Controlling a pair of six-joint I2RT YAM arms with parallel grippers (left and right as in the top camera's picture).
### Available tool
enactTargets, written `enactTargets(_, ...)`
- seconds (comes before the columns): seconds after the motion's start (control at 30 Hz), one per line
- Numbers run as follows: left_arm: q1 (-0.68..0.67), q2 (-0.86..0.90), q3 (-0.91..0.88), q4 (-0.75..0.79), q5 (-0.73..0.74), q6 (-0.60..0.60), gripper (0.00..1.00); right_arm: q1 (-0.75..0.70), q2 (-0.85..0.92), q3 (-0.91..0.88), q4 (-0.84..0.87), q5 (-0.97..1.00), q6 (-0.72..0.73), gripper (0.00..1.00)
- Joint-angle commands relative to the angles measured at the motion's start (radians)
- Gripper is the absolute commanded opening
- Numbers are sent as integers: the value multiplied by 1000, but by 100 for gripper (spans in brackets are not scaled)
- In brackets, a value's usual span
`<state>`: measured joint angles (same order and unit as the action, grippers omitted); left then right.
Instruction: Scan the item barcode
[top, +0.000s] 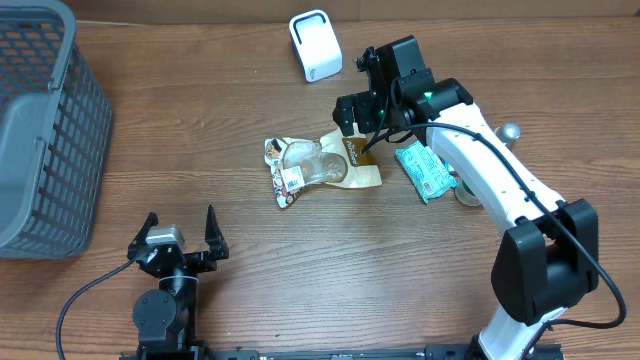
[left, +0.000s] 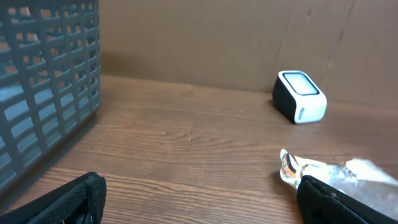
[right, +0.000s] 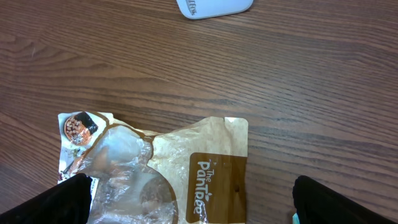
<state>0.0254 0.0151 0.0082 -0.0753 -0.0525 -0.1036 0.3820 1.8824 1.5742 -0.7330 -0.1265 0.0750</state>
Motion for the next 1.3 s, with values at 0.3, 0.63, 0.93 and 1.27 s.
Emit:
enactTargets(0.3,-9,-12,-3,0,27,66,100,3,-2,-3,6,3,4,100)
enactTargets(0.63,-9,-11,-3,0,27,66,99,3,-2,-3,6,3,4,100)
enactTargets(0.93,-9,-11,-3,0,27,66,100,3,-2,-3,6,3,4,100)
enactTargets(1.27,-9,-11,-3,0,27,66,100,3,-2,-3,6,3,4,100)
